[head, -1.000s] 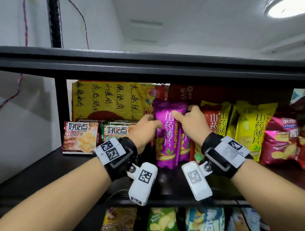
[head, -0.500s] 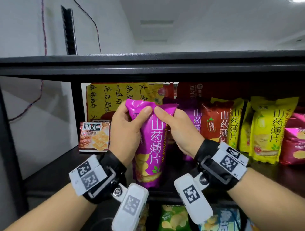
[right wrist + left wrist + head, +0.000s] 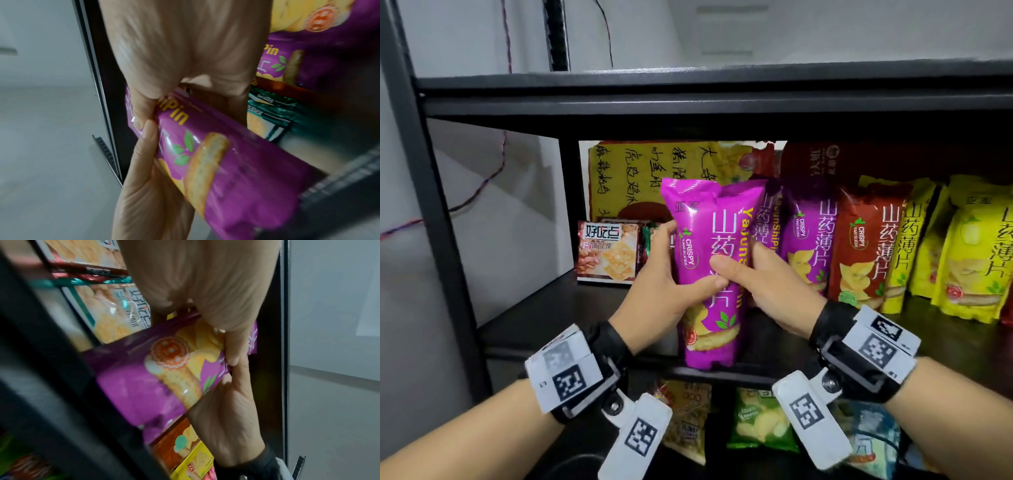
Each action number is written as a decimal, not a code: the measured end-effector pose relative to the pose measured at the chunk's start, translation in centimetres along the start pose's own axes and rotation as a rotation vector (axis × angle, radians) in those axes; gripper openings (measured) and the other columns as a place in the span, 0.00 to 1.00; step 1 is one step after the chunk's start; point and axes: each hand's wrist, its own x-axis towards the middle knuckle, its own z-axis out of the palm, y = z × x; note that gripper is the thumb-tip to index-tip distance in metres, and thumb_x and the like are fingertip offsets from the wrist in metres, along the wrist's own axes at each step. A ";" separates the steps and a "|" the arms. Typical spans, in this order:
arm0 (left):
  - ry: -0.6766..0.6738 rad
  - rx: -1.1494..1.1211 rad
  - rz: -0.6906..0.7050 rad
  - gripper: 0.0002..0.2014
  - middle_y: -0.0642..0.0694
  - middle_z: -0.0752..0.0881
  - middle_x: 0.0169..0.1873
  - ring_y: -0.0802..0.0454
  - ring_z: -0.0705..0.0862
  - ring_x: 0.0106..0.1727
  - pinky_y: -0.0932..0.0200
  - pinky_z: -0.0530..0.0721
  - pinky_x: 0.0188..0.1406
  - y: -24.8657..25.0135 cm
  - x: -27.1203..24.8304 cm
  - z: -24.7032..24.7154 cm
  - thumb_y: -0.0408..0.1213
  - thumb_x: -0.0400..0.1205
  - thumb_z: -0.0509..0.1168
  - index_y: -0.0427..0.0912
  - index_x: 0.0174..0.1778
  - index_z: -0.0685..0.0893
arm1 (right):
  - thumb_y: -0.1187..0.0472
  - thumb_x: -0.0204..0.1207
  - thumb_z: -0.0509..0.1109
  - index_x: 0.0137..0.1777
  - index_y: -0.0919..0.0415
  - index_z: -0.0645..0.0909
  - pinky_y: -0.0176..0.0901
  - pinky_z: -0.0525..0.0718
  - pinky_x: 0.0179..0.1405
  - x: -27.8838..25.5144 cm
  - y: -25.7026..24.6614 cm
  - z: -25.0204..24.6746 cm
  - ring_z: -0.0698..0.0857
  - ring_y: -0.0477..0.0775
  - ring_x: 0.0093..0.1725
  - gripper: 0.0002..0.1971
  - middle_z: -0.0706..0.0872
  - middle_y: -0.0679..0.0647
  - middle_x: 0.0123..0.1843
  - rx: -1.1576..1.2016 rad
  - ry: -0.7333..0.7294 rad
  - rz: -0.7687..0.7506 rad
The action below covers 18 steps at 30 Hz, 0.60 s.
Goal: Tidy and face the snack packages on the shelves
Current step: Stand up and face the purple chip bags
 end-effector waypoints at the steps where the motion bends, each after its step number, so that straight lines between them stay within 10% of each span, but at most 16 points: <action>1: -0.030 -0.009 -0.023 0.37 0.49 0.88 0.63 0.46 0.89 0.64 0.42 0.88 0.62 -0.4 -0.4 -0.2 0.40 0.70 0.81 0.52 0.72 0.71 | 0.46 0.70 0.77 0.65 0.52 0.80 0.57 0.85 0.64 -0.5 0.5 0.1 0.89 0.55 0.62 0.24 0.91 0.53 0.62 0.000 -0.021 0.024; 6: -0.190 0.128 -0.089 0.43 0.54 0.87 0.63 0.52 0.89 0.63 0.57 0.88 0.58 -1.5 -2.5 -1.2 0.36 0.70 0.83 0.64 0.75 0.66 | 0.56 0.73 0.79 0.67 0.55 0.78 0.48 0.88 0.56 -2.7 1.4 0.6 0.90 0.53 0.60 0.24 0.91 0.53 0.60 -0.057 -0.143 0.165; 11: -0.217 0.017 -0.133 0.37 0.44 0.83 0.69 0.45 0.81 0.72 0.50 0.82 0.68 0.7 -1.9 -3.6 0.47 0.77 0.74 0.48 0.81 0.67 | 0.59 0.72 0.76 0.58 0.53 0.84 0.48 0.90 0.50 -3.0 -1.6 0.7 0.90 0.58 0.58 0.14 0.91 0.59 0.59 -0.029 -0.145 0.219; 14: -0.128 0.365 0.184 0.31 0.49 0.79 0.72 0.51 0.76 0.76 0.46 0.76 0.74 3.3 -1.3 -6.0 0.35 0.81 0.65 0.51 0.81 0.67 | 0.48 0.69 0.73 0.62 0.55 0.84 0.68 0.86 0.55 -2.8 -4.6 0.9 0.87 0.67 0.63 0.22 0.87 0.65 0.65 0.108 -0.099 0.298; 18: -0.360 0.730 0.611 0.42 0.51 0.67 0.83 0.47 0.65 0.85 0.45 0.65 0.84 5.8 -1.5 -5.4 0.42 0.75 0.76 0.52 0.84 0.65 | 0.44 0.72 0.69 0.73 0.57 0.78 0.62 0.89 0.51 -2.3 -7.4 1.4 0.84 0.71 0.67 0.31 0.85 0.65 0.69 0.256 -0.118 0.435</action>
